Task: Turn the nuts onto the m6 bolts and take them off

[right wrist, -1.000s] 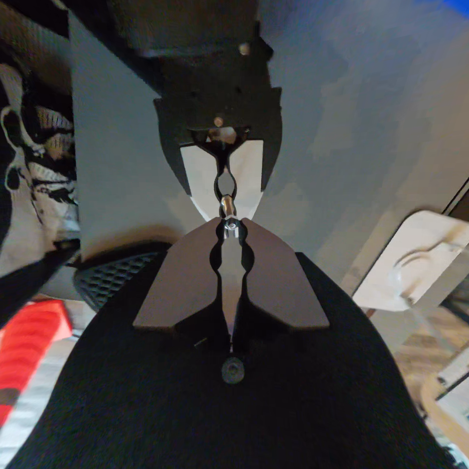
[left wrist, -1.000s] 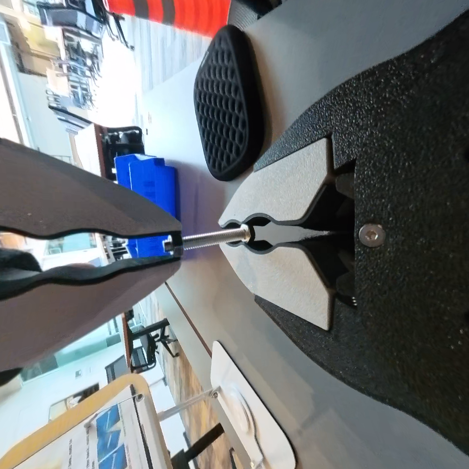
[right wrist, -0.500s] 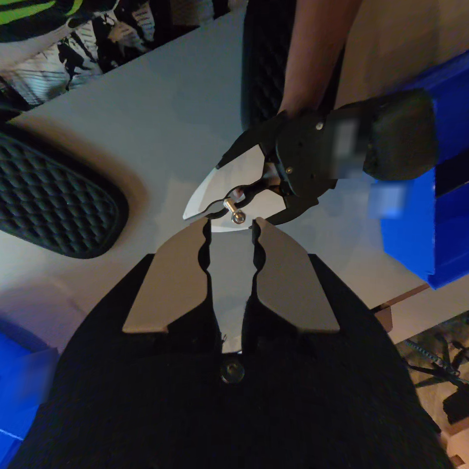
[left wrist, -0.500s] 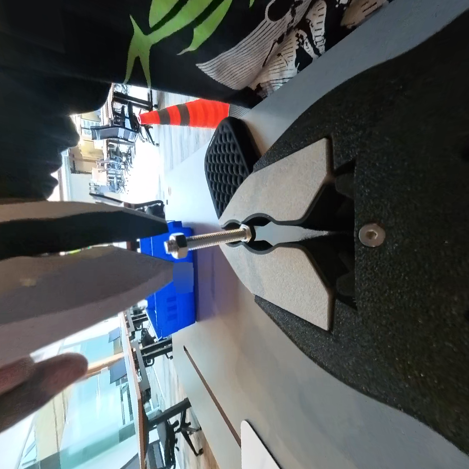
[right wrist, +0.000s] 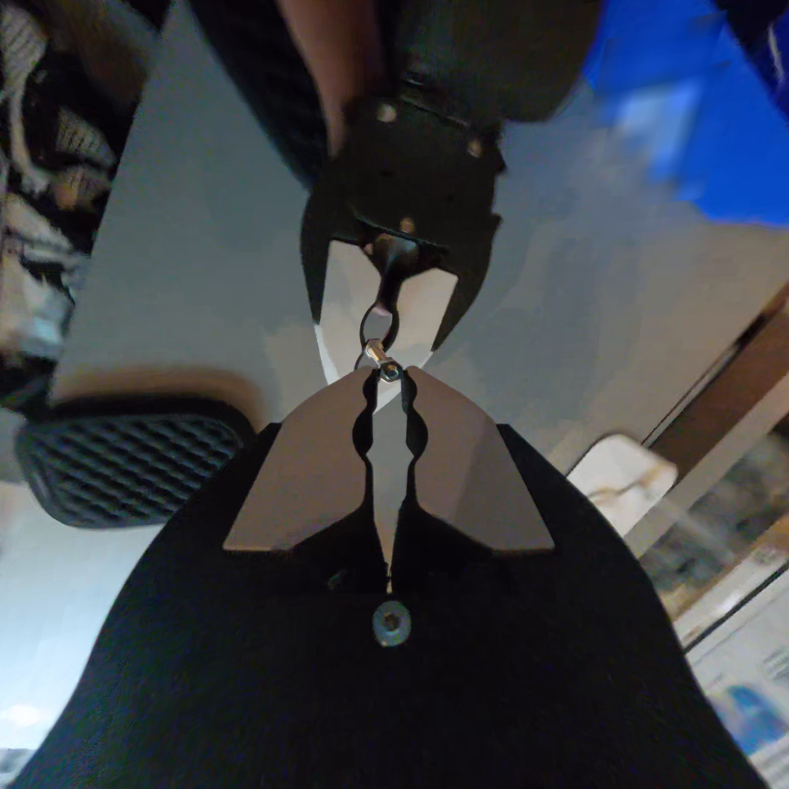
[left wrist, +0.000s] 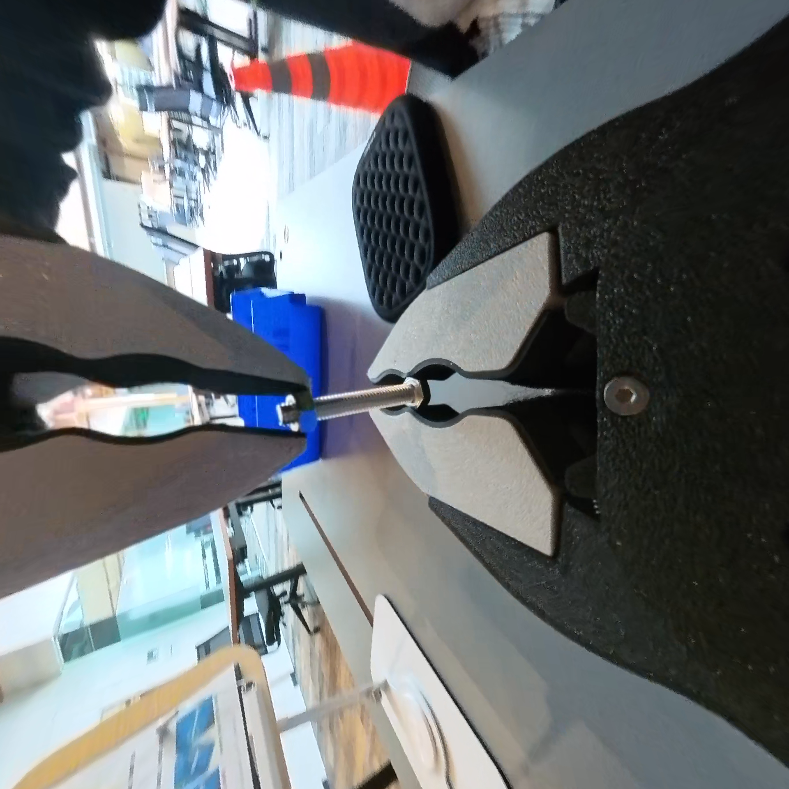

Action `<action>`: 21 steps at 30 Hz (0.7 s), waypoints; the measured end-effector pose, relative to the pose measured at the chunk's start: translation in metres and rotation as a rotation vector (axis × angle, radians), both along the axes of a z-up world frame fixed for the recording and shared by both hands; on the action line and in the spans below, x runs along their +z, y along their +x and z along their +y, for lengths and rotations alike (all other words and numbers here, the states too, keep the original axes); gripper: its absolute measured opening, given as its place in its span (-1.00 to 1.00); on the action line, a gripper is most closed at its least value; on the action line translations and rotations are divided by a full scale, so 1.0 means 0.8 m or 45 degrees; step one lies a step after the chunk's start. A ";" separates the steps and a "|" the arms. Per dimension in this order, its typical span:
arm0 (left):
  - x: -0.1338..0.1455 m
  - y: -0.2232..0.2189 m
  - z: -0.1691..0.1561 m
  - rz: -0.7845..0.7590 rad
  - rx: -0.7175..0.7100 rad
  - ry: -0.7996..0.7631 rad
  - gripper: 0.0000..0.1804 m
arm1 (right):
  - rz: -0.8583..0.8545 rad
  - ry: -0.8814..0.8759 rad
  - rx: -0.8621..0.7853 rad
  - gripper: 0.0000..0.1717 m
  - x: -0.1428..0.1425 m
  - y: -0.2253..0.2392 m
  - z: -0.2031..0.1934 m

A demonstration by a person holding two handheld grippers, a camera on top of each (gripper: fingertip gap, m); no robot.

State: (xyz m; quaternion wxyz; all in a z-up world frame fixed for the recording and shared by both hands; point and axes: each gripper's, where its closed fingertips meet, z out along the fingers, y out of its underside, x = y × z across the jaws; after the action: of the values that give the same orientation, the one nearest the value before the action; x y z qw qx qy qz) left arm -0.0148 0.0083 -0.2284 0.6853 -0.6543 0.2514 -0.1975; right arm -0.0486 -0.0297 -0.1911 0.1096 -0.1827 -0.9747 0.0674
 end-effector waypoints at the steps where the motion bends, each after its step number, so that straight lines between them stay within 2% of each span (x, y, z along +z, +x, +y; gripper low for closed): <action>1: -0.001 -0.004 0.003 0.013 0.039 0.000 -0.94 | -0.009 0.011 -0.139 -0.89 -0.001 0.000 0.004; 3: -0.005 -0.008 0.007 0.040 0.090 -0.009 -0.94 | -0.024 0.036 -0.315 -0.88 -0.005 0.001 0.010; 7: -0.007 -0.006 0.006 0.056 0.069 -0.005 -0.94 | -0.013 0.034 -0.293 -0.88 -0.005 0.001 0.006; 9: -0.001 -0.004 0.001 0.027 0.013 0.010 -0.94 | 0.026 0.035 -0.114 -0.72 0.001 -0.002 0.003; 11: 0.003 0.000 -0.007 -0.007 -0.072 0.009 -0.94 | 0.070 0.031 0.199 -0.60 0.008 0.001 -0.005; 14: 0.003 0.006 -0.014 -0.010 -0.148 0.003 -0.94 | 0.119 0.072 0.548 -0.60 0.017 0.005 -0.010; 18: 0.002 0.017 -0.021 0.014 -0.222 0.007 -0.94 | 0.099 0.121 0.764 -0.67 0.018 0.007 -0.012; 21: 0.002 0.019 -0.023 0.008 -0.243 0.005 -0.94 | 0.056 0.135 0.815 -0.67 0.012 0.004 -0.013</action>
State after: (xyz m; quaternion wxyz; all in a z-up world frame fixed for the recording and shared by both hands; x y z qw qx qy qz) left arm 0.0006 -0.0101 -0.2268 0.6638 -0.6267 0.3153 -0.2594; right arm -0.0451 -0.0399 -0.1816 0.1132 0.1407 -0.9822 0.0516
